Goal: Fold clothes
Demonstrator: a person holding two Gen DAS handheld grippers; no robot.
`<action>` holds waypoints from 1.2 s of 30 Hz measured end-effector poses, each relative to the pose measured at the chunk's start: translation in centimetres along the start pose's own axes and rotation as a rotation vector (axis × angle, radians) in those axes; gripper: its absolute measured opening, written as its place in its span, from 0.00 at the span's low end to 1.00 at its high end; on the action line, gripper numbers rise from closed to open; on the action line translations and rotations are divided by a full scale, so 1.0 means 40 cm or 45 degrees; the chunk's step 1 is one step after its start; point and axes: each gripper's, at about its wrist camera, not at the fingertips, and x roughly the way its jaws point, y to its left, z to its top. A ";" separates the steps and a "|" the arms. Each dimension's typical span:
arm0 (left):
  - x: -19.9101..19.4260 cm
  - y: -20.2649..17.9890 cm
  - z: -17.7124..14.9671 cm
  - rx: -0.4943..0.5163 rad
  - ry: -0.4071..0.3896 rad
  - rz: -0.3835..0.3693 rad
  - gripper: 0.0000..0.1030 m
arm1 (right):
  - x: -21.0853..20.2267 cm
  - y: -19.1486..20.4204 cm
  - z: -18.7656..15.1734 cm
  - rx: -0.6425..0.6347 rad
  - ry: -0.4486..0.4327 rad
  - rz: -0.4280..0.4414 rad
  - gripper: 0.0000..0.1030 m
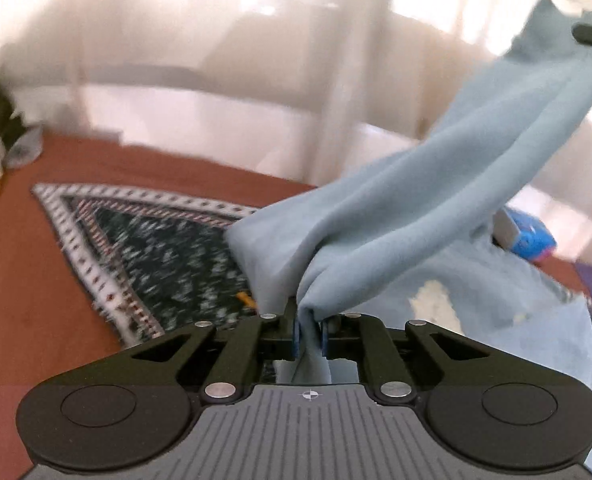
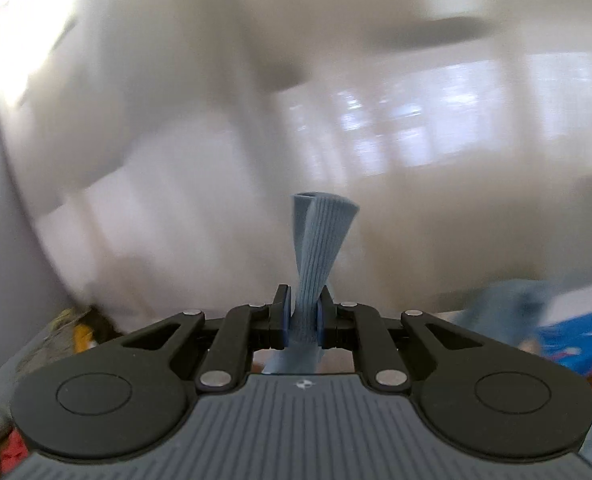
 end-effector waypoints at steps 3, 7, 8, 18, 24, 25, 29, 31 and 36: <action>0.025 -0.058 -0.012 0.112 0.024 -0.003 0.05 | -0.068 -0.116 -0.049 0.062 -0.011 -0.102 0.13; 0.047 -0.099 -0.051 0.249 0.091 -0.013 0.05 | -0.140 -0.276 -0.226 0.258 0.106 -0.288 0.10; 0.051 -0.105 -0.060 0.280 0.107 -0.015 0.05 | -0.151 -0.313 -0.287 0.329 0.159 -0.335 0.09; 0.045 -0.135 -0.144 0.700 0.162 0.026 0.08 | -0.223 -0.394 -0.552 0.540 0.391 -0.451 0.08; 0.031 -0.103 -0.168 0.720 0.247 -0.034 0.46 | -0.215 -0.428 -0.593 0.587 0.489 -0.463 0.15; 0.022 -0.095 -0.164 0.706 0.258 -0.064 0.49 | -0.225 -0.433 -0.598 0.601 0.494 -0.458 0.16; -0.025 -0.036 -0.120 0.525 0.350 -0.259 0.70 | -0.247 -0.434 -0.577 0.567 0.547 -0.456 0.43; -0.054 0.010 -0.085 0.363 0.380 -0.366 0.72 | -0.271 -0.432 -0.557 0.536 0.551 -0.472 0.58; -0.042 0.095 0.031 0.047 0.235 -0.325 0.77 | -0.324 -0.446 -0.492 0.533 0.442 -0.454 0.59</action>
